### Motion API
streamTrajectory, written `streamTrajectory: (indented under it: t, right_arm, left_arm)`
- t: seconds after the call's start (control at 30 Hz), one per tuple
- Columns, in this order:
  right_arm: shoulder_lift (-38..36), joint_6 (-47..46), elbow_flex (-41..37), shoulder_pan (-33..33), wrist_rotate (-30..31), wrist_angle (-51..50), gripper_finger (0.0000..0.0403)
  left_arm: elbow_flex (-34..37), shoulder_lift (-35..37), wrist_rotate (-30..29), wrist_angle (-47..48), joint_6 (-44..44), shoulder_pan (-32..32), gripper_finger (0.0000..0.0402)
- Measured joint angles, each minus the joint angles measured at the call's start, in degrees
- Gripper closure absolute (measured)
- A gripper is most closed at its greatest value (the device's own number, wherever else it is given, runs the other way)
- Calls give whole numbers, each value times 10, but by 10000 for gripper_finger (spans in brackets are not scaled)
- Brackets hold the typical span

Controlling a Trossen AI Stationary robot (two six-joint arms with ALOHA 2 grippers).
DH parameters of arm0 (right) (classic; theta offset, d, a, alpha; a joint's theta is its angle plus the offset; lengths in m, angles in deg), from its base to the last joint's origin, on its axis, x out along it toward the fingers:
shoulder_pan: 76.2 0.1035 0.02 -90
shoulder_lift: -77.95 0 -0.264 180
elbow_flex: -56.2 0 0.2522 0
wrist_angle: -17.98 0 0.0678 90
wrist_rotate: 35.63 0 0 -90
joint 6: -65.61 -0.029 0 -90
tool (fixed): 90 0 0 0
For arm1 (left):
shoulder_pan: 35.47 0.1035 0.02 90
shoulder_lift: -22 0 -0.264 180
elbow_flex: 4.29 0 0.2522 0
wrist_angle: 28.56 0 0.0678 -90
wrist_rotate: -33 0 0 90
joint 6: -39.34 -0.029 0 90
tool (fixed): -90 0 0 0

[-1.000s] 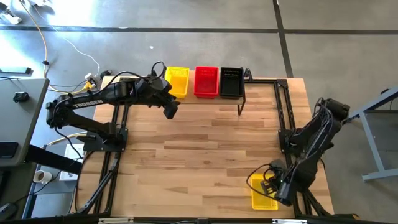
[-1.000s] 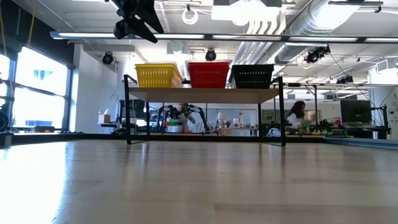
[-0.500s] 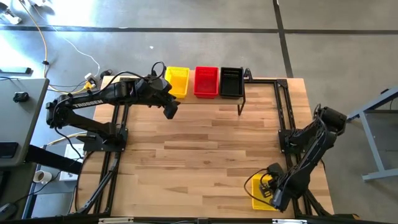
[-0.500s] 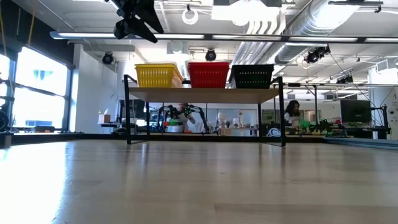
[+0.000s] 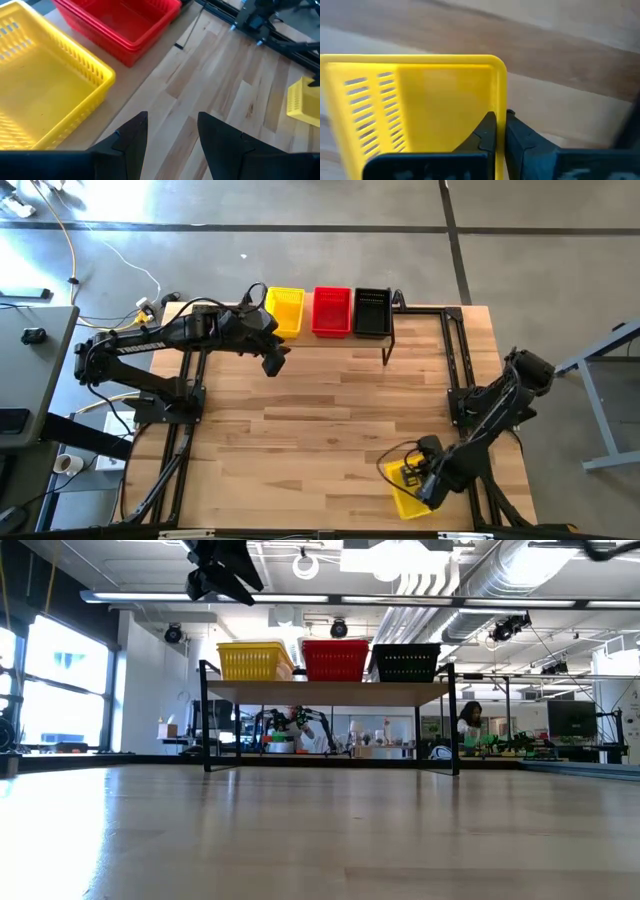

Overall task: Stack baskets on shelf by color
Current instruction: Stack the yellow bin on the stacked yellow bins on the shelf

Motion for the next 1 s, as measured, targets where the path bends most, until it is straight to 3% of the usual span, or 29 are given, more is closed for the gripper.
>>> streamTrajectory:
  t: [0.47, 0.83, 1.0]
  right_arm:
    - [0, 77, 79, -181, 138, -1, 402]
    - [1, 199, 136, -309, 206, 42, 403]
    - [32, 240, 173, -354, 224, 49, 403]
  left_arm:
    - [0, 0, 0, 0, -65, -69, 239]
    - [0, 0, -1, 0, -143, -150, 239]
    - [0, 0, -35, 0, -180, -184, 239]
